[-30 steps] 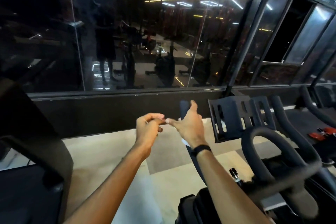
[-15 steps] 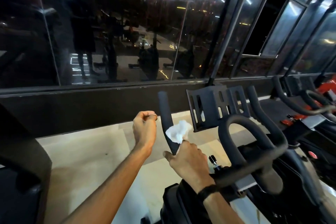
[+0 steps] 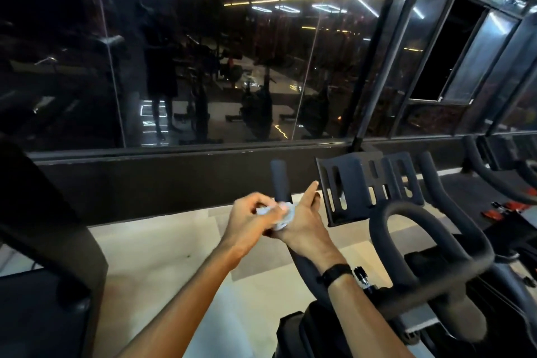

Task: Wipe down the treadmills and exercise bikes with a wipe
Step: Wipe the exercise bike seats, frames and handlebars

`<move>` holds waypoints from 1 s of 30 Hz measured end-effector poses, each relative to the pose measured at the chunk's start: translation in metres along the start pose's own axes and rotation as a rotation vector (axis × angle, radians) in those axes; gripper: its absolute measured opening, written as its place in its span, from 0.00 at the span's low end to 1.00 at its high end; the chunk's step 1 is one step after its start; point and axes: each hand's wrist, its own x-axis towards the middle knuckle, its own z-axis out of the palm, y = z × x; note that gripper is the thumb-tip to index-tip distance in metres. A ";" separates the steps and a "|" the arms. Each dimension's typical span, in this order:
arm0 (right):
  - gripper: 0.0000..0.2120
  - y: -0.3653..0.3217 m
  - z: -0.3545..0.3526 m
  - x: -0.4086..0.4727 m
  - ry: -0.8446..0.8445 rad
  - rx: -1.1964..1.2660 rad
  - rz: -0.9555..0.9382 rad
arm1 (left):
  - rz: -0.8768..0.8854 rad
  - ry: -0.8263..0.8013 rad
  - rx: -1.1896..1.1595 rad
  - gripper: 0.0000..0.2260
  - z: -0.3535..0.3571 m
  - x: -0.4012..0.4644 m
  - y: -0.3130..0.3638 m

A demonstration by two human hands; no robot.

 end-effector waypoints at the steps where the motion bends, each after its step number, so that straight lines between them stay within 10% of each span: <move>1: 0.74 0.002 0.000 0.001 -0.052 -0.002 0.015 | 0.024 -0.066 0.088 0.06 -0.002 -0.001 -0.002; 5: 0.77 0.012 -0.007 -0.012 -0.253 0.110 0.027 | 0.016 -0.126 0.105 0.06 -0.007 0.002 -0.003; 15: 0.68 -0.034 -0.001 -0.001 -0.089 0.240 -0.171 | -0.123 -0.358 0.068 0.05 -0.034 0.005 0.003; 20: 0.53 -0.039 0.020 0.003 0.228 -0.074 -0.081 | -0.287 -0.145 -0.028 0.11 -0.030 0.003 -0.007; 24: 0.34 -0.023 0.015 -0.004 0.150 -0.260 0.077 | -0.340 0.235 -0.179 0.12 -0.010 0.008 -0.010; 30: 0.18 0.005 0.004 -0.060 0.068 -0.372 0.125 | -0.273 0.300 -0.216 0.05 0.016 0.007 -0.002</move>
